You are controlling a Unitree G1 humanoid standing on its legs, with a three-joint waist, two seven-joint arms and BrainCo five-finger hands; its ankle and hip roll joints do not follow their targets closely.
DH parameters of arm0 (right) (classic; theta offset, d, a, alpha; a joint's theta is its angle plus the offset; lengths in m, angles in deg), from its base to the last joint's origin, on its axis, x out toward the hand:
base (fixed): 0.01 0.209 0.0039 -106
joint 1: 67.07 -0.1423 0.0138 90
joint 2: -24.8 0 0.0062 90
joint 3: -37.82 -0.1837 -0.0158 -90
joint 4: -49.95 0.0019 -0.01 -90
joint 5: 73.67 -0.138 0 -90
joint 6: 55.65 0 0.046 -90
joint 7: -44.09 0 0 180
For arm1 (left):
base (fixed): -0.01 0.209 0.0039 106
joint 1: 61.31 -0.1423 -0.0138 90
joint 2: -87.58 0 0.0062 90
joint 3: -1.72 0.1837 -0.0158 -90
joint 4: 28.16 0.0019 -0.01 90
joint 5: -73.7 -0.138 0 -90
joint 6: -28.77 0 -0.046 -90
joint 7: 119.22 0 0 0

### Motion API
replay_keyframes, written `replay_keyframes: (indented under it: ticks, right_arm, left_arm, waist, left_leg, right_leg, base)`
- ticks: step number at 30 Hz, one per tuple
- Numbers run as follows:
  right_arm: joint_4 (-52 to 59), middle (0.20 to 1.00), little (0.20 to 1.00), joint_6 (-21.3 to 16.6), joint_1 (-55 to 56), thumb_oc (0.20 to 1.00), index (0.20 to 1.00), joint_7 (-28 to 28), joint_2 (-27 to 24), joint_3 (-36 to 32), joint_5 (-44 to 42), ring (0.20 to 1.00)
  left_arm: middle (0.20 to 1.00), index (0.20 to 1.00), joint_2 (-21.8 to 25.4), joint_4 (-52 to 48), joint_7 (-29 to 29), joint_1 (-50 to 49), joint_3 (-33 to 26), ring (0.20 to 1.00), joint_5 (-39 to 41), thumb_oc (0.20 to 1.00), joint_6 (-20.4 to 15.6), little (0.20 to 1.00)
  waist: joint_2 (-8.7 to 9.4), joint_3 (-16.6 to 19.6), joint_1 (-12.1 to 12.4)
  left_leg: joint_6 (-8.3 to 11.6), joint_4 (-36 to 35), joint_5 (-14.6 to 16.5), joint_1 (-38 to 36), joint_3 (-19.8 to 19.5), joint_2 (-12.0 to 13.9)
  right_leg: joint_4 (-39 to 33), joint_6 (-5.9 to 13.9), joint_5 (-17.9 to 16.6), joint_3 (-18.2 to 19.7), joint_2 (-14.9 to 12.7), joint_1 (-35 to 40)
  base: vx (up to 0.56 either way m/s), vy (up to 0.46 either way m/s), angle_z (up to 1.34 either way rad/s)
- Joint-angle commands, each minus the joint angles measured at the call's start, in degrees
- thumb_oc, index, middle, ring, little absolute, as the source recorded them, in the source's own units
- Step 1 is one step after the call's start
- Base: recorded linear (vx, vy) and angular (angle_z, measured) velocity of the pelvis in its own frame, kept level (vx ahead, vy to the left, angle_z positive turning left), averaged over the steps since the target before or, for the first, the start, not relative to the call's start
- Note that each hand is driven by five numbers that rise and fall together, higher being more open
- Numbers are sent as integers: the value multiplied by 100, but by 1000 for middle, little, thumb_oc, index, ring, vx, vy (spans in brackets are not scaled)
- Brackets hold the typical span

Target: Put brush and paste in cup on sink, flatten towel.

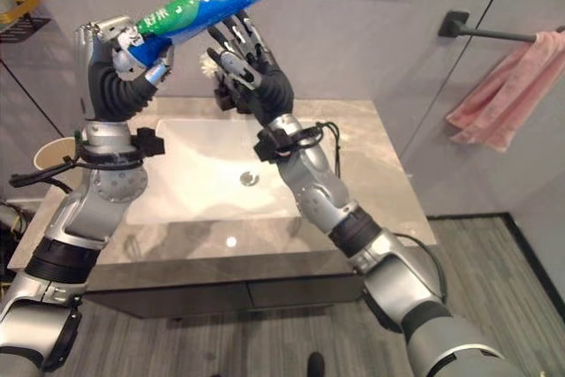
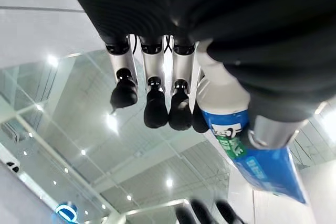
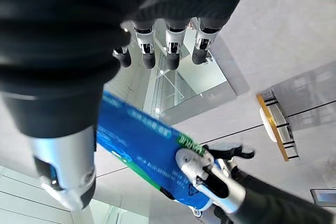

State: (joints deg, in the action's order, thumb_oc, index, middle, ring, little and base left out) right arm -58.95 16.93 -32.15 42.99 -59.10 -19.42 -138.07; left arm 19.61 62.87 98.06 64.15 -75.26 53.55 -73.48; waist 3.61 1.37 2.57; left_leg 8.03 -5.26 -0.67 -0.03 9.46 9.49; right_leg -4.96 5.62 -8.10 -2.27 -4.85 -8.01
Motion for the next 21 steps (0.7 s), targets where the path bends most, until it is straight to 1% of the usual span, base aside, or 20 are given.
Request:
replay_keyframes:
  ticks: [1, 8, 15, 21]
  right_arm:
    - [-178, 1000, 1000, -296, -800, 1000, 1000, 105, 157, -293, 62, 1000]
    - [-168, 1000, 1000, -396, -908, 1000, 1000, 144, 302, -424, 14, 1000]
    - [-14, 1000, 1000, -518, -877, 1000, 1000, 221, 369, -544, 6, 1000]
    - [168, 1000, 1000, -549, -777, 1000, 1000, 251, 398, -579, 39, 1000]
  left_arm:
    - [200, 200, 248, -246, 118, 719, 245, 200, 276, 200, -242, 200]
    - [200, 200, 137, -484, 32, 290, 194, 200, 424, 200, -408, 200]
    - [200, 200, 75, -591, -37, -55, 151, 200, 490, 200, -426, 200]
    - [200, 200, 2, -663, -239, -442, 195, 200, 669, 200, -491, 200]
  waist:
    - [296, 27, 133]
    - [294, 75, 182]
    - [279, 89, 213]
    - [272, 107, 243]
  left_leg:
    - [-214, 26, -5, -152, -147, -186]
    - [-227, 26, 15, -196, -189, -200]
    - [-239, 26, 27, -204, -221, -225]
    - [-261, 26, 46, -231, -244, -258]
  right_leg:
    - [-4, 579, -72, -76, -671, 355]
    - [-4, 568, -41, -114, -691, 442]
    - [-4, 562, -27, -152, -716, 479]
    - [-4, 560, -28, -154, -732, 501]
  base:
    - [0, 0, 0]
    - [8, 1, 1]
    - [4, 2, 6]
    - [0, 0, 1]
